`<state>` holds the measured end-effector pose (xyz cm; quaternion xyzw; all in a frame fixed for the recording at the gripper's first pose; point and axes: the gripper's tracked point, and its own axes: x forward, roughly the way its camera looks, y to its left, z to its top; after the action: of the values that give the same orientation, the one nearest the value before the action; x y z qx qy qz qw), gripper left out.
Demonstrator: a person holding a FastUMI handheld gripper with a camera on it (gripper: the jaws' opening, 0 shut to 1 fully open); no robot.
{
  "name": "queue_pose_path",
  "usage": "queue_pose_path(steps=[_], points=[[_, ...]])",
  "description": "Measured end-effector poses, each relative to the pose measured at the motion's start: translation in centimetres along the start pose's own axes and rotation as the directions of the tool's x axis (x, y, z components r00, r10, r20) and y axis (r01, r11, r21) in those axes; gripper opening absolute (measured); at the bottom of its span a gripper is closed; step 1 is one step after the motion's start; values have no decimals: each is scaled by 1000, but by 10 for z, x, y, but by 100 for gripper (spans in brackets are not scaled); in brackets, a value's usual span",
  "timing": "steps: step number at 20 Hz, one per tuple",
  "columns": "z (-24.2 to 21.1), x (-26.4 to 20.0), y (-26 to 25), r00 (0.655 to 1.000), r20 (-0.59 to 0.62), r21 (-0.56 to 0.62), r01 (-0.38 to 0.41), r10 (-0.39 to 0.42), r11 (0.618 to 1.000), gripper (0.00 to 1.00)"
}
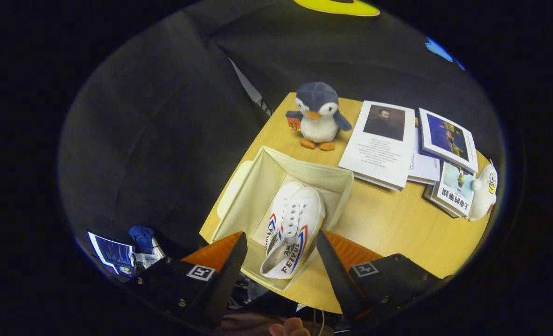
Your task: Open the storage box then place both shoes into the box .Put the left shoe in first, then the right shoe, with the right side of both shoes facing outward in a uniform manner.
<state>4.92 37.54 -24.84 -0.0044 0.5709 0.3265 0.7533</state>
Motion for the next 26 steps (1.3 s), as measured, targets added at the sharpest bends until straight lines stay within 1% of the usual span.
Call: queue_pose_path(steps=[2, 4, 6, 8, 10, 12, 14, 16, 17, 19, 20, 22, 24, 26], points=[[5, -24, -10, 997, 81, 11, 12, -13, 1000, 91], [13, -53, -25, 983, 180, 17, 41, -44, 999, 91], [22, -83, -49, 946, 307, 20, 106, -107, 994, 91], [21, -113, -66, 892, 419, 29, 175, -171, 984, 91], [18, -136, -81, 832, 508, 49, 230, -223, 972, 91], [22, -166, -101, 741, 613, 73, 290, -272, 954, 91], [20, -197, -115, 625, 713, 97, 359, -317, 928, 91], [13, -230, -123, 500, 795, 137, 407, -345, 903, 91], [6, -242, -124, 463, 816, 151, 405, -344, 902, 90], [-9, -262, -130, 421, 832, 200, 379, -361, 903, 90], [-11, -273, -135, 391, 847, 220, 358, -360, 907, 91], [-14, -296, -146, 311, 872, 265, 350, -378, 898, 90], [-24, -309, -162, 267, 876, 284, 386, -401, 878, 90], [-28, -316, -173, 239, 878, 296, 413, -416, 861, 90]])
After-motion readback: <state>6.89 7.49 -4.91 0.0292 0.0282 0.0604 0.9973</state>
